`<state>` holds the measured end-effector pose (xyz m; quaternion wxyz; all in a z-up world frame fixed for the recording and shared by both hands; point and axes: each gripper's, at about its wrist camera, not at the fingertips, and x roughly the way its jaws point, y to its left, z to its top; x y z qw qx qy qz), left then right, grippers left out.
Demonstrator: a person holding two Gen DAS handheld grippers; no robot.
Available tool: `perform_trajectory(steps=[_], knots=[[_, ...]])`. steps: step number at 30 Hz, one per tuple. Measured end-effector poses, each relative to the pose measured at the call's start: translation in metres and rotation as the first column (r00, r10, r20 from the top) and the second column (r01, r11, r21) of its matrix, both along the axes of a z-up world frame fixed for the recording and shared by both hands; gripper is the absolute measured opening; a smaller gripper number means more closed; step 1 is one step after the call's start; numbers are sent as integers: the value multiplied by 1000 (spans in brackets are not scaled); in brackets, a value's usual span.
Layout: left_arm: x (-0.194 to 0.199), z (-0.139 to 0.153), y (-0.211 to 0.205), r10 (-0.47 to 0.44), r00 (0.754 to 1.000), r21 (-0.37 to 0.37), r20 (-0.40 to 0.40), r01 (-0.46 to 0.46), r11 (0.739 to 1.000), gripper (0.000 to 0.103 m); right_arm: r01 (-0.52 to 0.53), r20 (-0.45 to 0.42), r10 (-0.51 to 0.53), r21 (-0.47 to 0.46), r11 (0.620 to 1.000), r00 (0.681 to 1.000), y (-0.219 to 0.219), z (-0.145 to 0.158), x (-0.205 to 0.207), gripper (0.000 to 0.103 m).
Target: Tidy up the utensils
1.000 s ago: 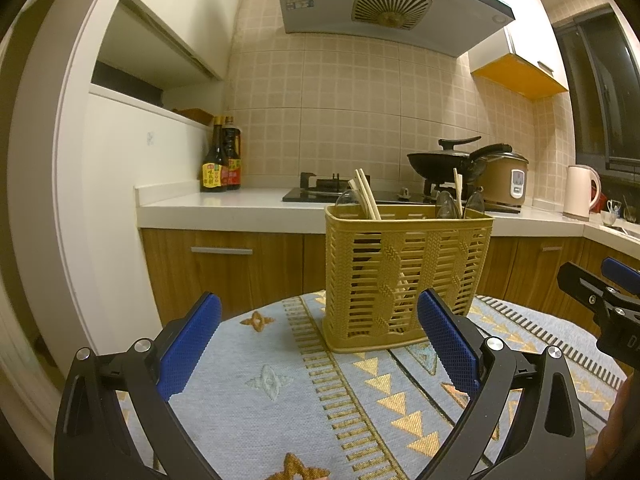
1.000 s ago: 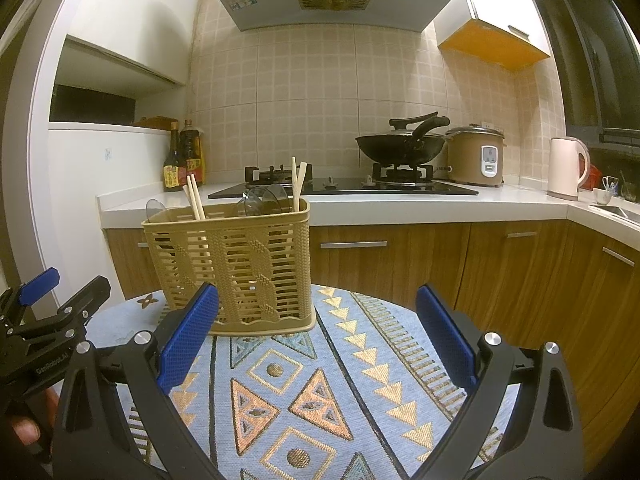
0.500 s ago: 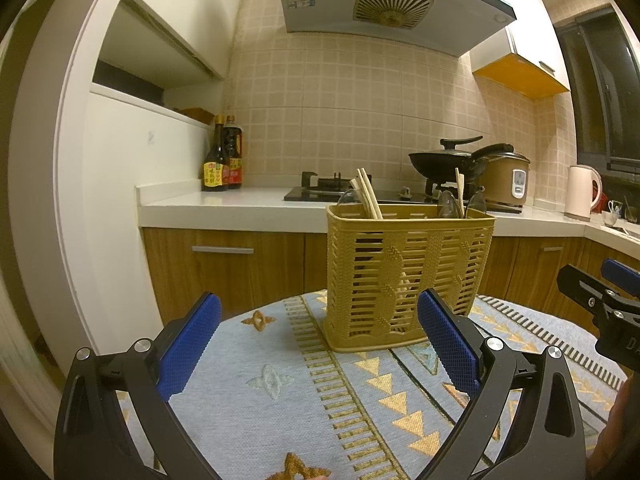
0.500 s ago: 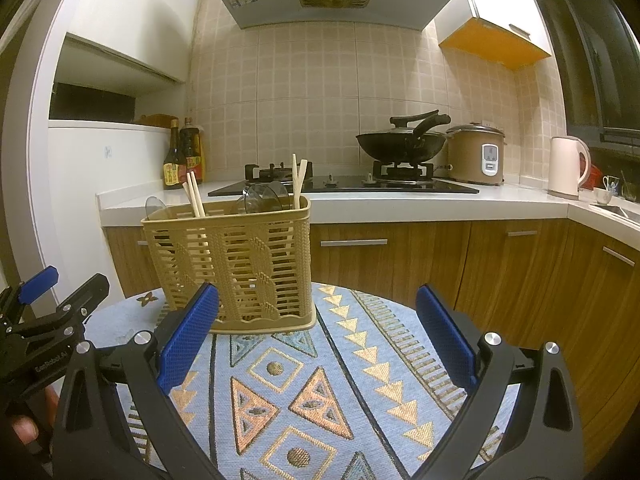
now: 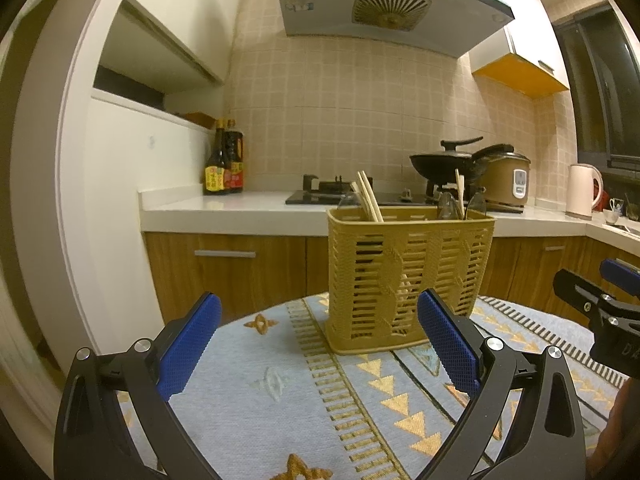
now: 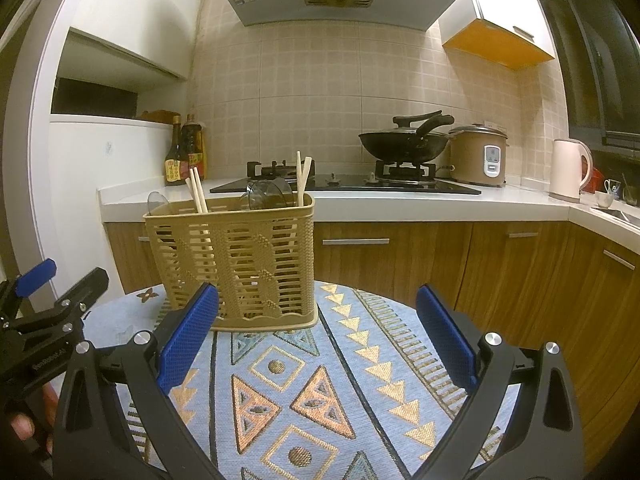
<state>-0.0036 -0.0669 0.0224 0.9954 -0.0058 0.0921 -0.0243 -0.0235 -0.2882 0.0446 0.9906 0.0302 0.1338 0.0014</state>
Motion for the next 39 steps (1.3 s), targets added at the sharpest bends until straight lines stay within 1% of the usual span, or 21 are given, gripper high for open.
perform_trajectory(steps=[19,24,29,33,36,39], knots=[[-2,3,-2,7,1000,7,7,-7,1000,95,-2,2,2,-25,1000,1000,4,-1,1,95],[-4,5,3,51,998,2,32,-51,999,95,-5,4,5,-36,999,1000,6,-2,0,95],[-7,6,3,72,996,24,56,-74,997,95,-6,1,6,-34,999,1000,6,-2,1,95],[-5,7,4,51,998,14,36,-52,999,96,-4,-2,4,-28,1000,1000,5,-3,1,95],[-6,7,4,63,997,12,43,-63,998,96,-5,-2,4,-29,1000,1000,5,-2,2,95],[-6,6,5,56,998,11,35,-57,998,96,-4,-3,4,-29,1000,1000,5,-2,1,95]])
